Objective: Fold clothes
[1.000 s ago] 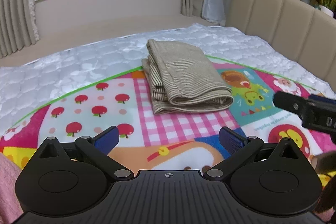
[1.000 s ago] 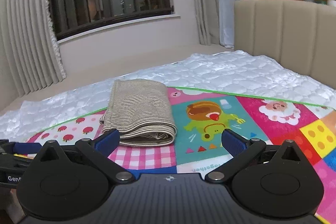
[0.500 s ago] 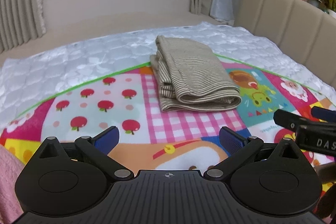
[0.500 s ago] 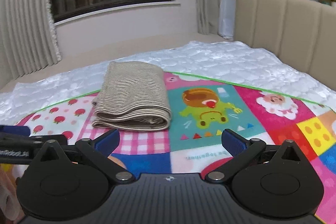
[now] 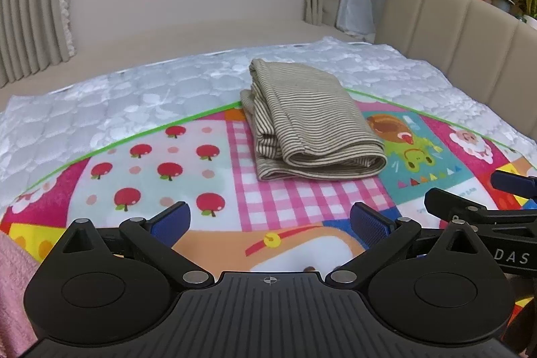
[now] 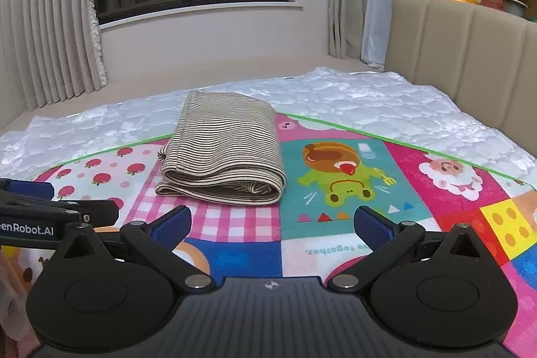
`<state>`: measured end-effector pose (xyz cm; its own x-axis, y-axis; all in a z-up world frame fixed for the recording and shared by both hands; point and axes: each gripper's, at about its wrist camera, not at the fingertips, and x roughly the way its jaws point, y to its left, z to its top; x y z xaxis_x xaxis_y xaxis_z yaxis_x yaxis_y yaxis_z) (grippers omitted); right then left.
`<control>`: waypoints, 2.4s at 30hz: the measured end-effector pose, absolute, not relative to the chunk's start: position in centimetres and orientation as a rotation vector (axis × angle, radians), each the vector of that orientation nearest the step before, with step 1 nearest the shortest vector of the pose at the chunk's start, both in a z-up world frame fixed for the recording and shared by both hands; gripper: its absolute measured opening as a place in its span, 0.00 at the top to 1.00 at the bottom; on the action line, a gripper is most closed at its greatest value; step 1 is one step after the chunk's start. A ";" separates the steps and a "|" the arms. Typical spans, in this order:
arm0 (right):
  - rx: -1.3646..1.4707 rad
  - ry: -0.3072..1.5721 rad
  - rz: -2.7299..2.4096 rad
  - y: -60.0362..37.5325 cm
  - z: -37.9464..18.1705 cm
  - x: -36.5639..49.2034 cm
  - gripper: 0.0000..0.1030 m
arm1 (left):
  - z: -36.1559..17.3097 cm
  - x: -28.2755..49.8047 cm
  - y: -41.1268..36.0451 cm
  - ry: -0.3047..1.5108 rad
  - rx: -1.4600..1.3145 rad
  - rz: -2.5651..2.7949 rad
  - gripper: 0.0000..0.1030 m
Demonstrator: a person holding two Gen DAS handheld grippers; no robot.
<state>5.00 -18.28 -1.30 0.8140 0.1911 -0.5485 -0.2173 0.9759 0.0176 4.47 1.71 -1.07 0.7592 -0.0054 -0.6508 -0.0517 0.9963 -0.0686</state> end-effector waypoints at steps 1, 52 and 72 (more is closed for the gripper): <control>-0.047 0.580 0.218 -18.2 -1.3 5.0 0.00 | -1.1 4.5 1.7 0.707 -0.083 0.024 0.00; 0.005 0.562 0.242 -19.2 -0.7 4.9 0.00 | -1.0 4.2 1.0 0.698 -0.041 0.037 0.00; 0.000 0.585 0.248 -19.1 -1.0 5.2 0.00 | -1.1 4.2 1.1 0.707 -0.039 0.057 0.00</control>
